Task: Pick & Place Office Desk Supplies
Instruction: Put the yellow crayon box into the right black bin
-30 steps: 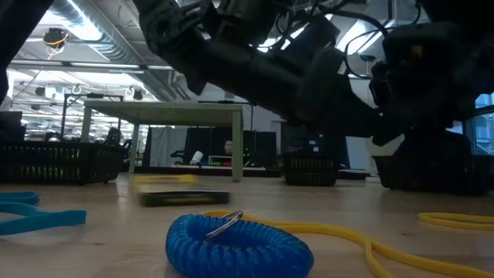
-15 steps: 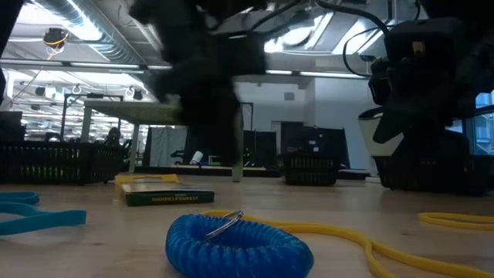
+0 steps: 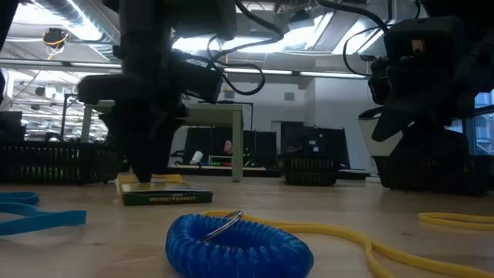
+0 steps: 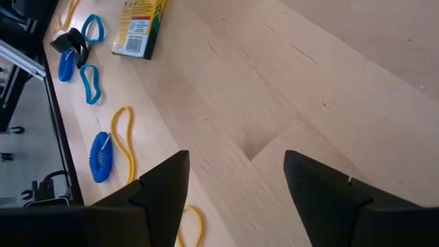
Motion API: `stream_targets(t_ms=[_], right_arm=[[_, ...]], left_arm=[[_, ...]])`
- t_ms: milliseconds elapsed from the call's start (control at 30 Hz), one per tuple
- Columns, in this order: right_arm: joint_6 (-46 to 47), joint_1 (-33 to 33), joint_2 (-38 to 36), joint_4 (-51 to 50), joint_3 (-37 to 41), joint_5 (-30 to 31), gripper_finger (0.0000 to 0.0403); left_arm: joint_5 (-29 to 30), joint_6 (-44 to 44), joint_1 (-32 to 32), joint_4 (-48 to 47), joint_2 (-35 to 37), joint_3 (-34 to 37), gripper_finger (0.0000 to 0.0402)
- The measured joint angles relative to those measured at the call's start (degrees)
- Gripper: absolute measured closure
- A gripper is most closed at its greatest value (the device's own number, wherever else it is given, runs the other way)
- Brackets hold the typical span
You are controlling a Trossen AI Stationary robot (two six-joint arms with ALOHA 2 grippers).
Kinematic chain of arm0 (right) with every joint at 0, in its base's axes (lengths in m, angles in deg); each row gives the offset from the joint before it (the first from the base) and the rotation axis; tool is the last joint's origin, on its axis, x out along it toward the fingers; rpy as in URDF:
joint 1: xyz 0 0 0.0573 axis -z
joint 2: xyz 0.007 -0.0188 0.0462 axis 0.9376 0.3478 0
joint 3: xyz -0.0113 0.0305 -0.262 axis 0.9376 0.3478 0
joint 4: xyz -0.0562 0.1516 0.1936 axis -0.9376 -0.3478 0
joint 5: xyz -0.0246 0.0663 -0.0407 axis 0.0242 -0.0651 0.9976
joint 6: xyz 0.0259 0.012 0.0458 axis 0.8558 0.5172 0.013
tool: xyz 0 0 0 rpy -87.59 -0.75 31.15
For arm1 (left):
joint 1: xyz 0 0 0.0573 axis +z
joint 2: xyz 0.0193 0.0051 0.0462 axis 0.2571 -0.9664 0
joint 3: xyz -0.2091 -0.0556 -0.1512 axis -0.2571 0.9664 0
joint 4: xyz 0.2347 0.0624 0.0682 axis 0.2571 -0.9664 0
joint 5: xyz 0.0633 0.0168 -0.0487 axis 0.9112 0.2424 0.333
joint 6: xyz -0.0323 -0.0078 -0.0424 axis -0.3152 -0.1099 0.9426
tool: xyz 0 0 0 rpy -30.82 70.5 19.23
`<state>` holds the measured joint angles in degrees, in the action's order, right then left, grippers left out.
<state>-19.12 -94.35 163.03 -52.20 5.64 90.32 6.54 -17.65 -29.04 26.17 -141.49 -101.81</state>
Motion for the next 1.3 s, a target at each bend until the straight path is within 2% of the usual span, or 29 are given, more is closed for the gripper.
stream_targets(t_ms=[267,467,767,867,1033,1300], right_arm=[[-0.85,-0.02,0.0,0.0,0.03,-0.02,0.016],[-1.07,-0.02,0.02,0.07,0.03,-0.02,0.016],[-2.58,-0.17,0.04,0.41,0.03,-0.07,0.016],[-2.6,-0.19,0.04,0.41,0.03,-0.06,0.016],[-2.57,-0.2,0.07,0.4,0.03,-0.07,0.016],[-2.78,-0.17,0.07,0.39,0.03,-0.04,0.016]], left_arm=[[-1.59,-2.85,2.69,-0.69,0.79,0.04,0.0194],[-9.25,-6.17,5.44,-0.52,0.27,0.19,0.0203],[-19.93,-6.64,10.33,5.22,0.69,5.65,0.0204],[-20.98,-6.73,11.25,5.88,0.77,5.87,0.0209],[-21.42,-7.38,12.07,6.89,1.19,6.01,0.026],[-23.02,-6.81,12.43,6.55,1.91,6.01,0.0383]])
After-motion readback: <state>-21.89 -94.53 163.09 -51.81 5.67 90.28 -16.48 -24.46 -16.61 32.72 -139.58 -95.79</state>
